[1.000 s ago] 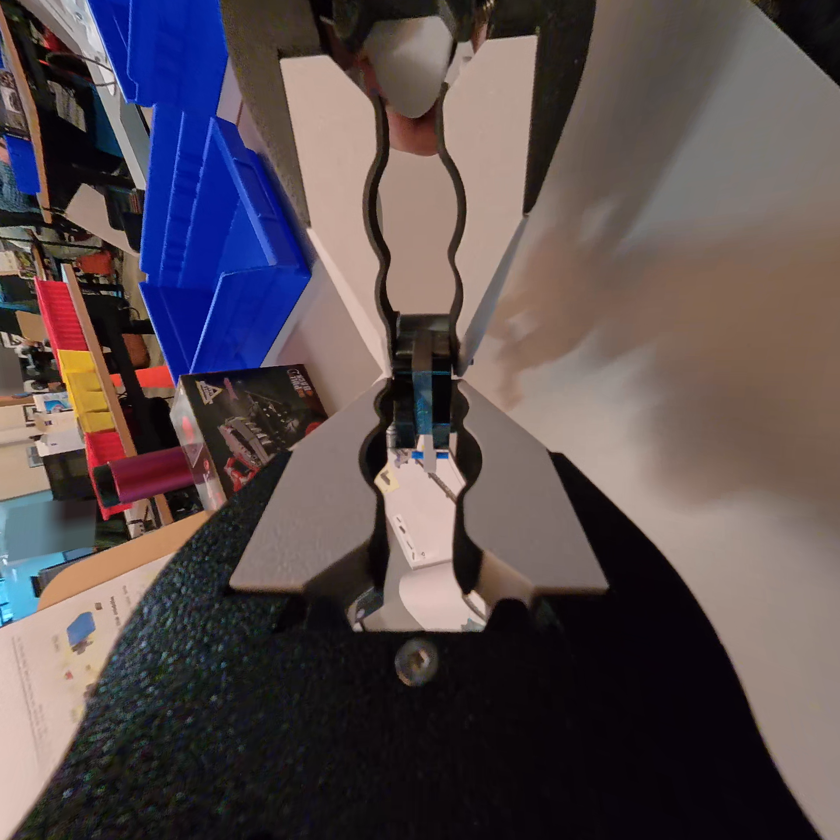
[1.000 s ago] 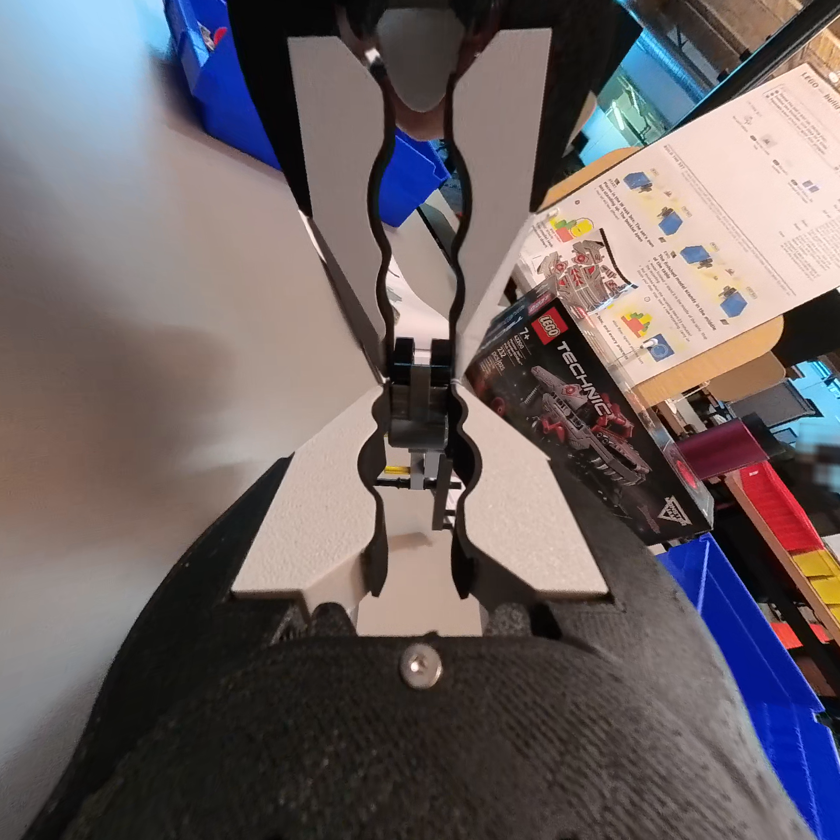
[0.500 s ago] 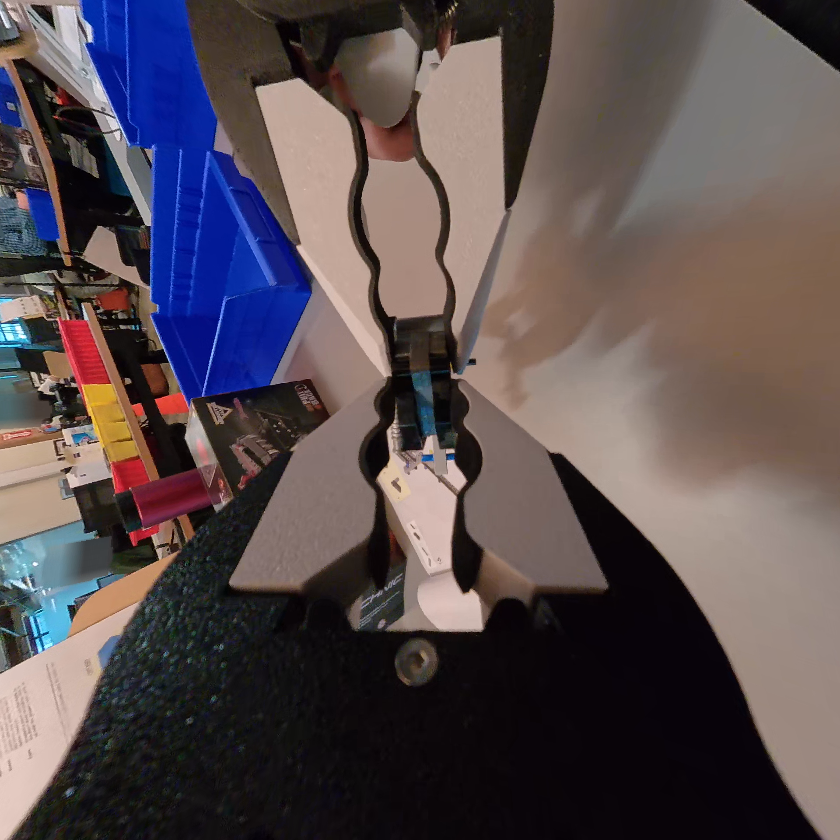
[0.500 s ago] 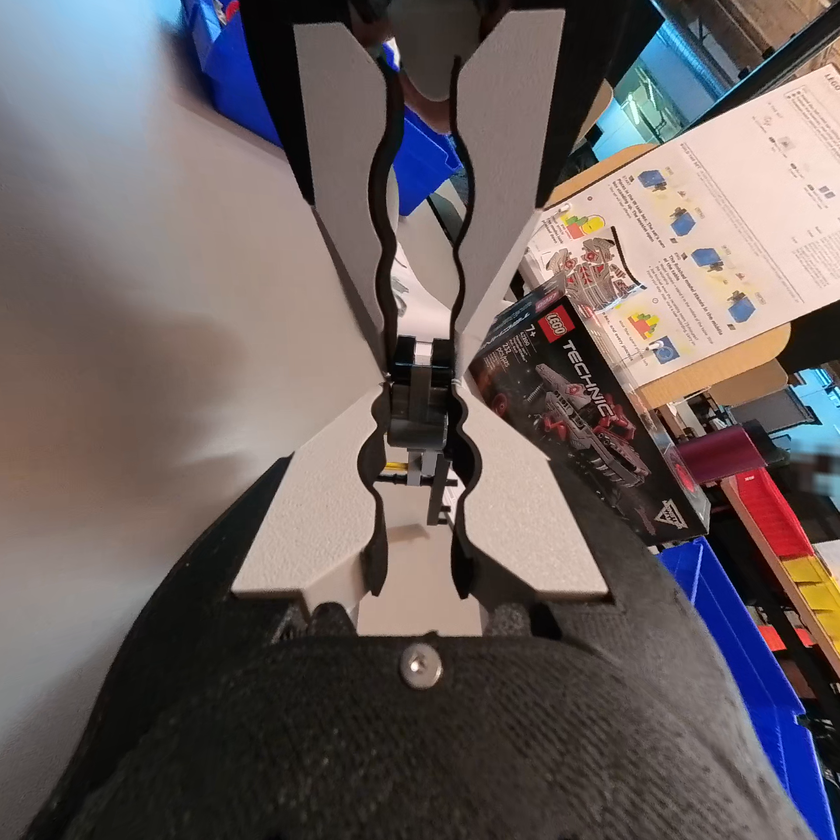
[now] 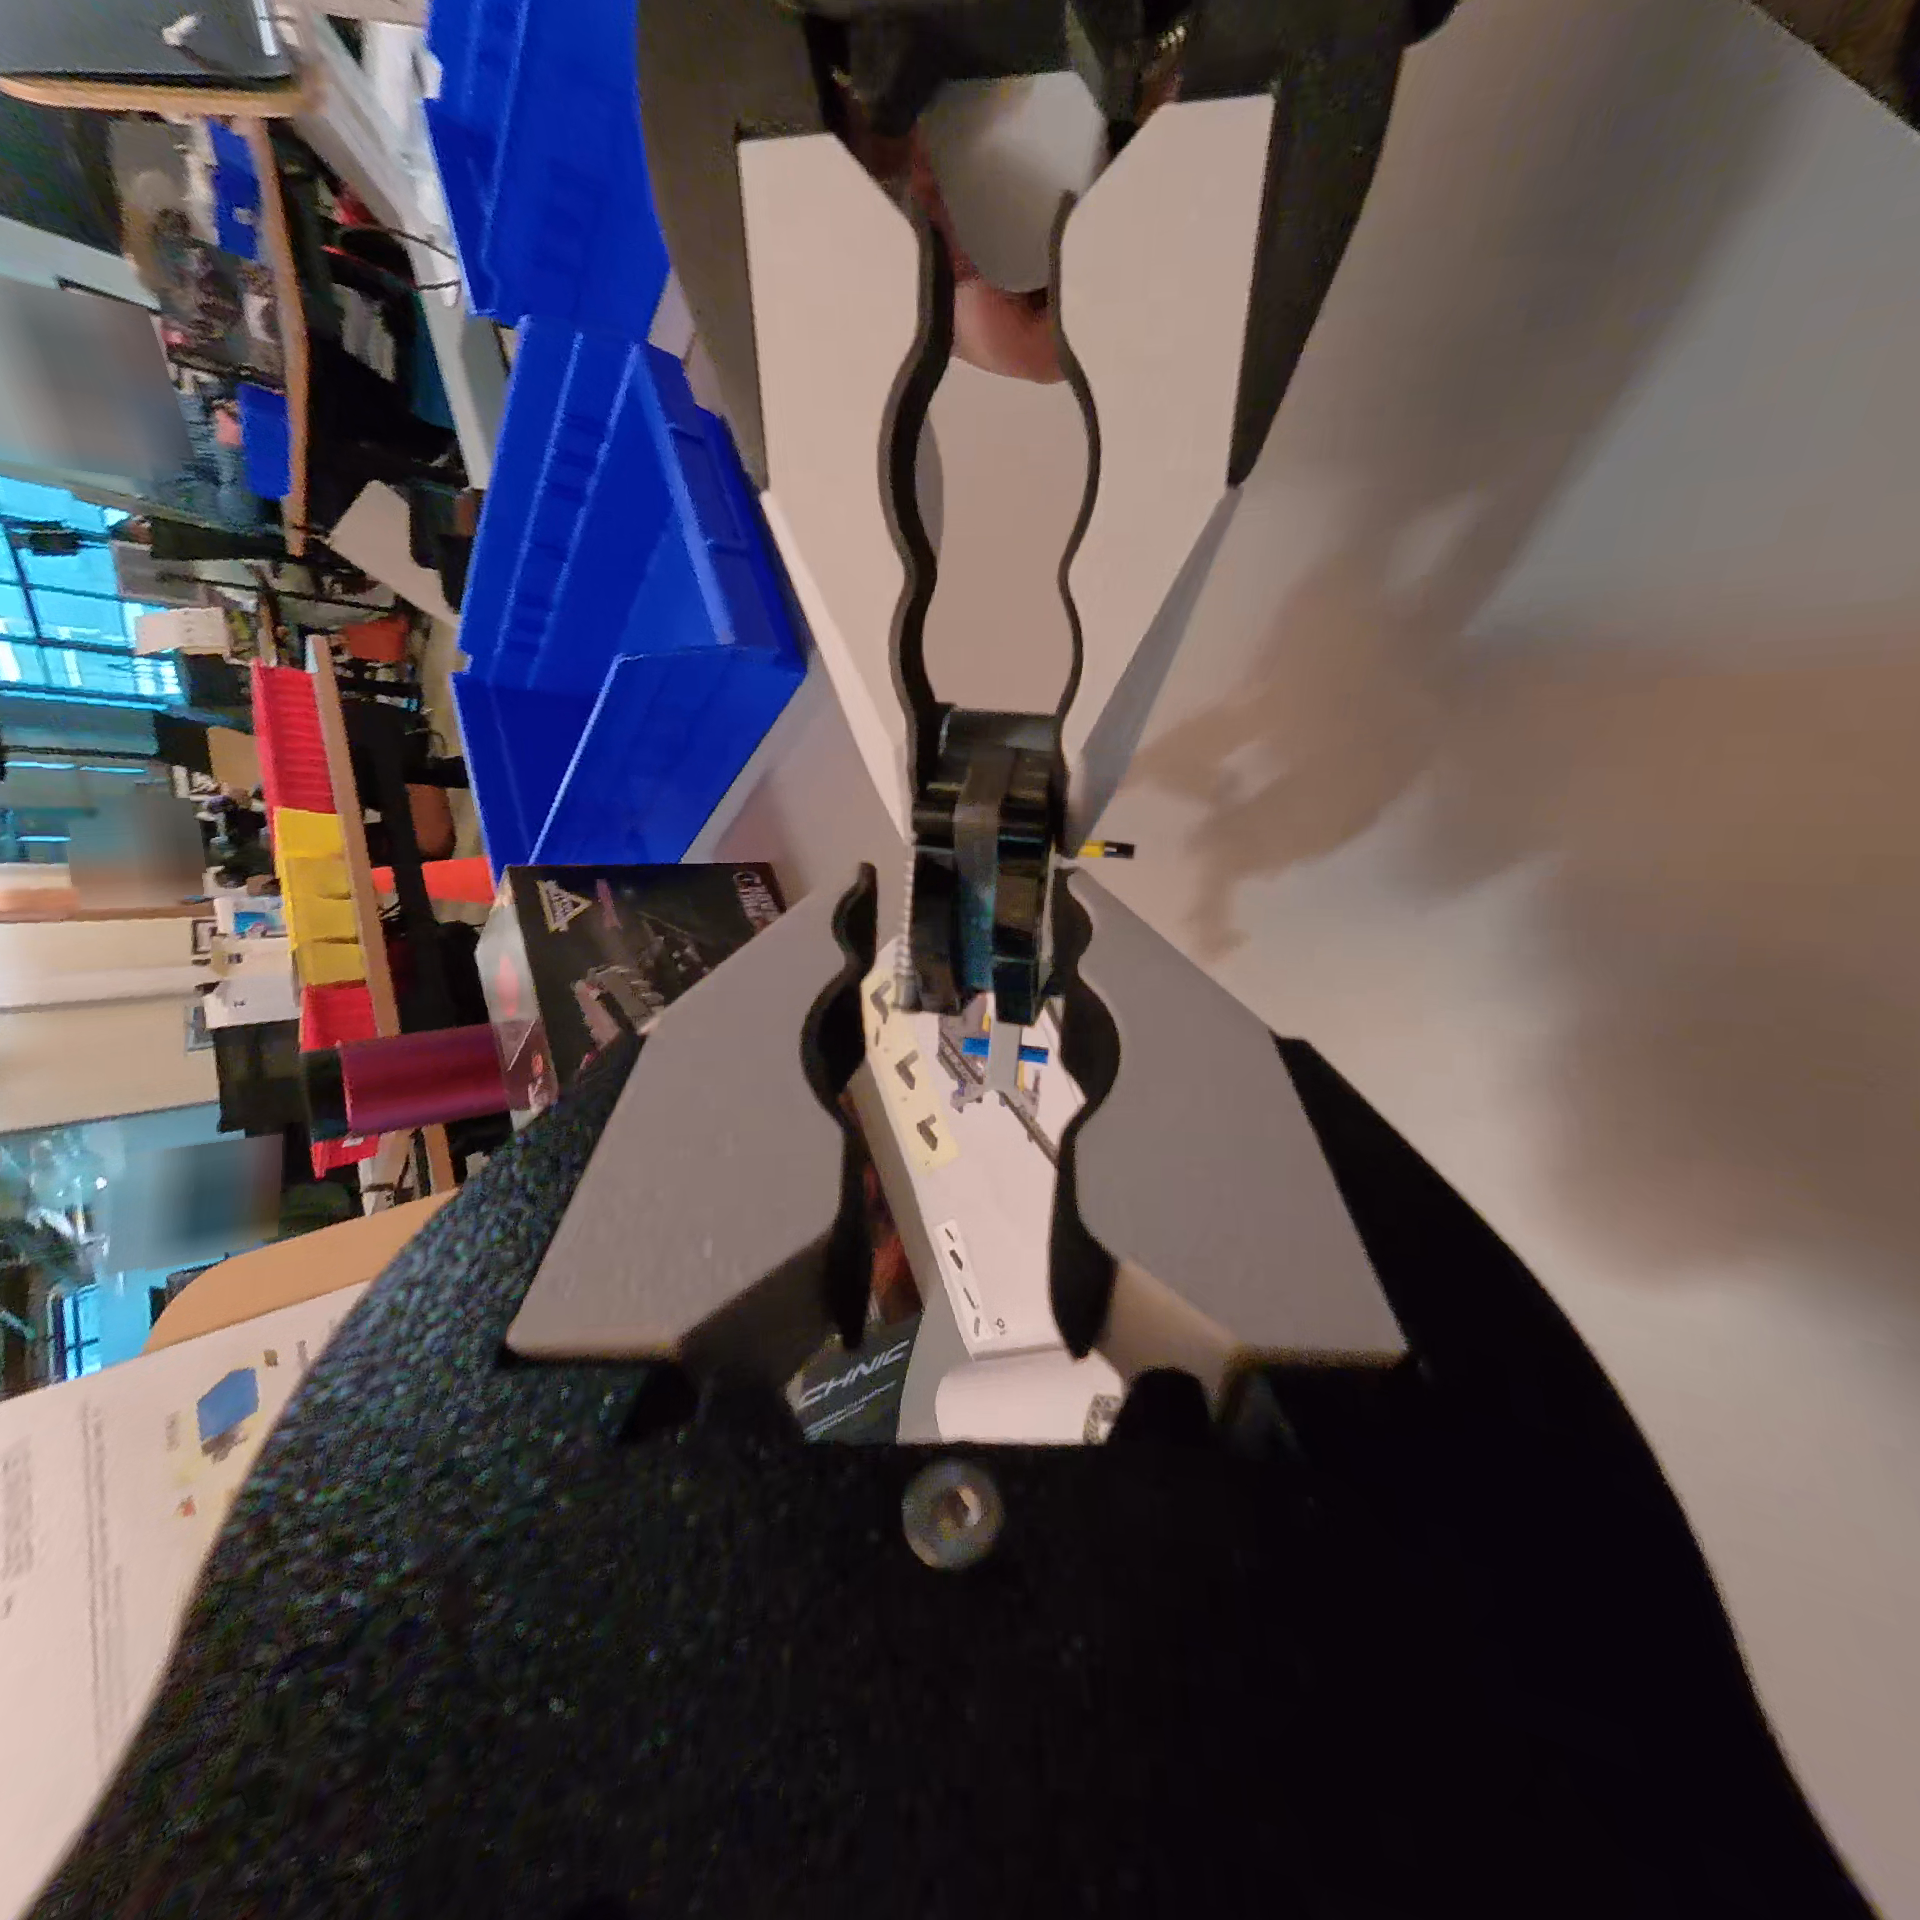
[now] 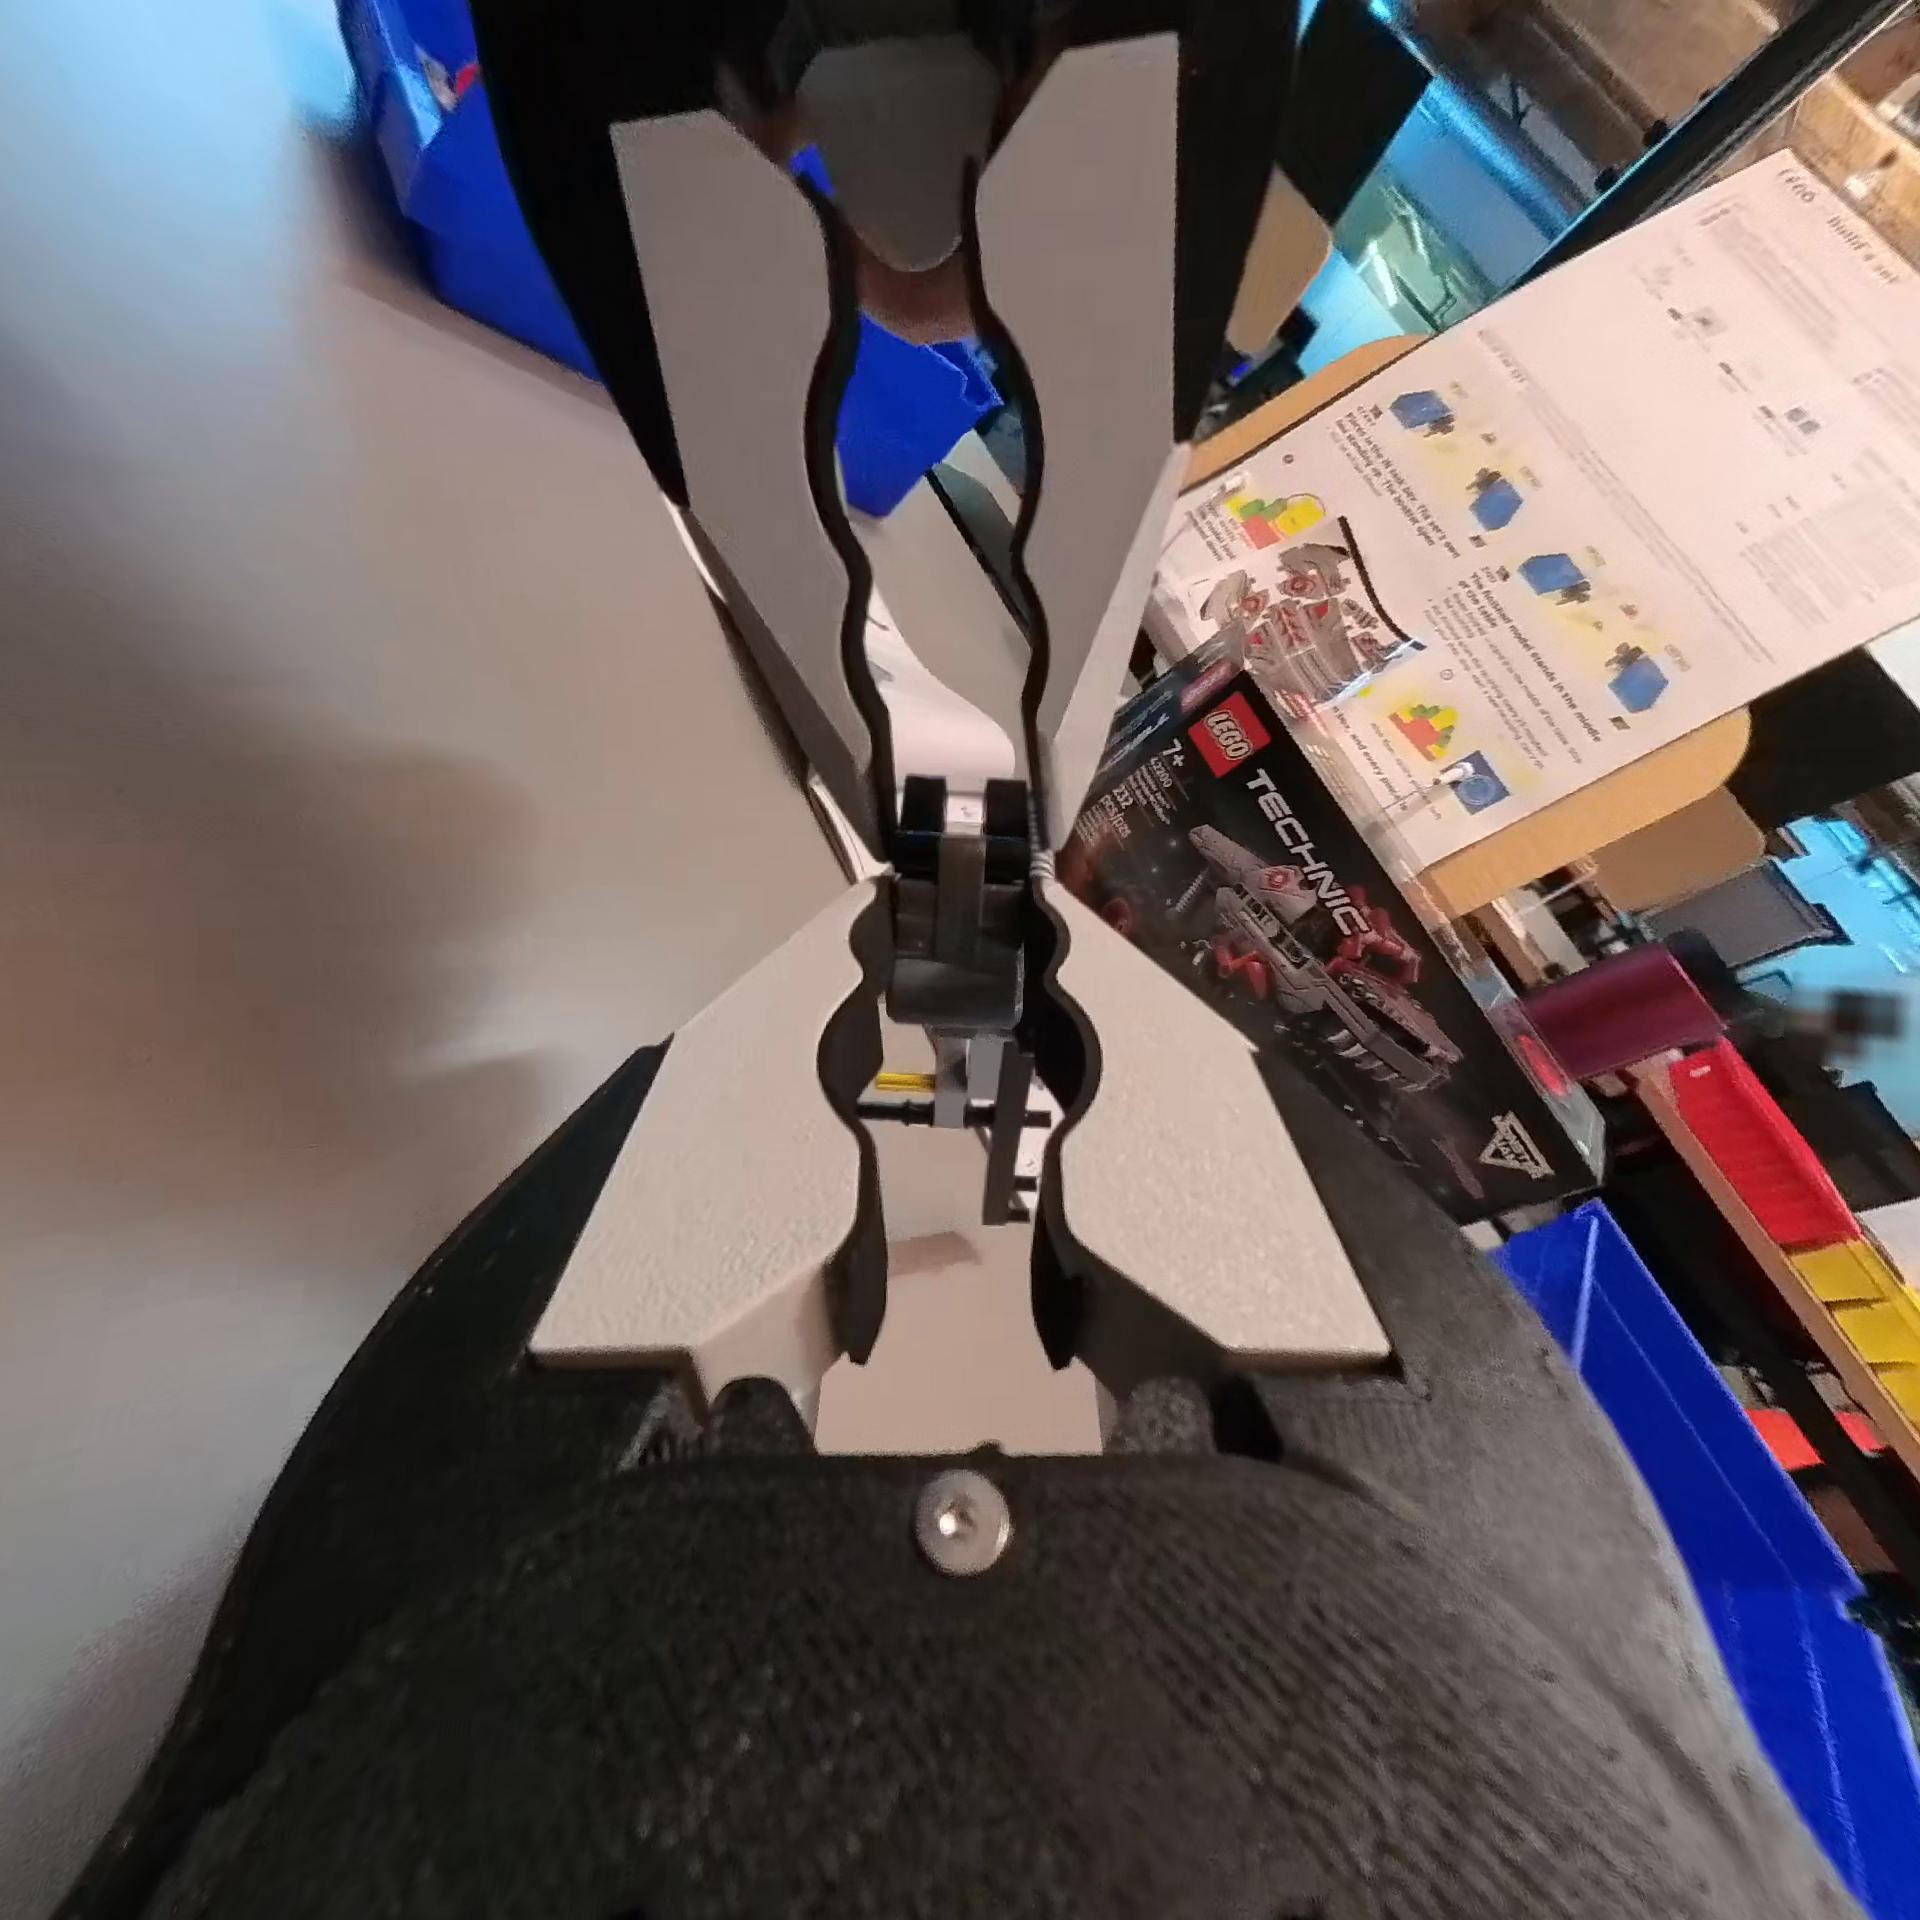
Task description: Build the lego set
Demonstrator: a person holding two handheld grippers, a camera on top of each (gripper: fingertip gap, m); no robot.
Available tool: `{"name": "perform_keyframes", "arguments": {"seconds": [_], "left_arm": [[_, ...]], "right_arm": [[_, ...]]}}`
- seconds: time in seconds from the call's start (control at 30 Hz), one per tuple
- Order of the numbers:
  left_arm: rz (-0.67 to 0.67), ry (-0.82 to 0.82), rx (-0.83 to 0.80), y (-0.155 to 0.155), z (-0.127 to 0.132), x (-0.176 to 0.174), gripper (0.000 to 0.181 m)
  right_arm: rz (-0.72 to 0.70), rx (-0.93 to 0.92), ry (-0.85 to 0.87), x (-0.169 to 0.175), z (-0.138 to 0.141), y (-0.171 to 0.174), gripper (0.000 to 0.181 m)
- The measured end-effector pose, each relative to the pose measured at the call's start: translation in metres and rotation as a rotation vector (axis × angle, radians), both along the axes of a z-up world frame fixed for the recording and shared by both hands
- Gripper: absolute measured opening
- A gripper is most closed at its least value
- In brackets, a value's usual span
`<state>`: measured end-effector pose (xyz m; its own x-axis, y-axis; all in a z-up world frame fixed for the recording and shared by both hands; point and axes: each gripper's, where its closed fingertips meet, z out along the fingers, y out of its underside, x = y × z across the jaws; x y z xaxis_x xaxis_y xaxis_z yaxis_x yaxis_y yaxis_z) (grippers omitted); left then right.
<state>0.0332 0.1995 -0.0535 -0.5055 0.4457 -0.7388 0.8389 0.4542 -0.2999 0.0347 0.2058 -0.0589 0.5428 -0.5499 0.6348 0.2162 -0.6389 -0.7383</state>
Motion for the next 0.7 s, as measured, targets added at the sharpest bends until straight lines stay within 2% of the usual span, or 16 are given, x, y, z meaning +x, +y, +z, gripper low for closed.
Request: {"name": "perform_keyframes", "arguments": {"seconds": [0.13,0.3,0.37,0.47,0.57,0.63,0.7], "left_arm": [[0.022,0.019,-0.03,0.004,0.004,0.003,0.038],[0.092,0.078,-0.157,0.011,0.028,0.011,0.048],[0.135,0.148,-0.196,0.015,0.033,0.015,0.047],[0.205,0.237,-0.227,0.02,0.025,0.024,0.043],[0.225,0.337,-0.203,0.018,0.002,0.023,0.043],[0.232,0.386,-0.2,0.013,-0.01,0.022,0.042],[0.235,0.437,-0.198,0.007,-0.021,0.021,0.041]], "right_arm": [[0.008,0.05,0.002,0.001,0.002,-0.002,0.023],[0.02,0.215,0.043,0.003,0.008,-0.006,0.023],[0.011,0.431,0.101,0.007,0.019,-0.016,0.023],[-0.033,0.894,0.252,0.019,0.031,-0.051,0.023],[-0.03,1.299,0.483,0.029,0.018,-0.082,0.023],[-0.056,1.417,0.573,0.033,0.0,-0.096,0.022],[-0.063,1.461,0.631,0.033,-0.013,-0.103,0.023]]}}
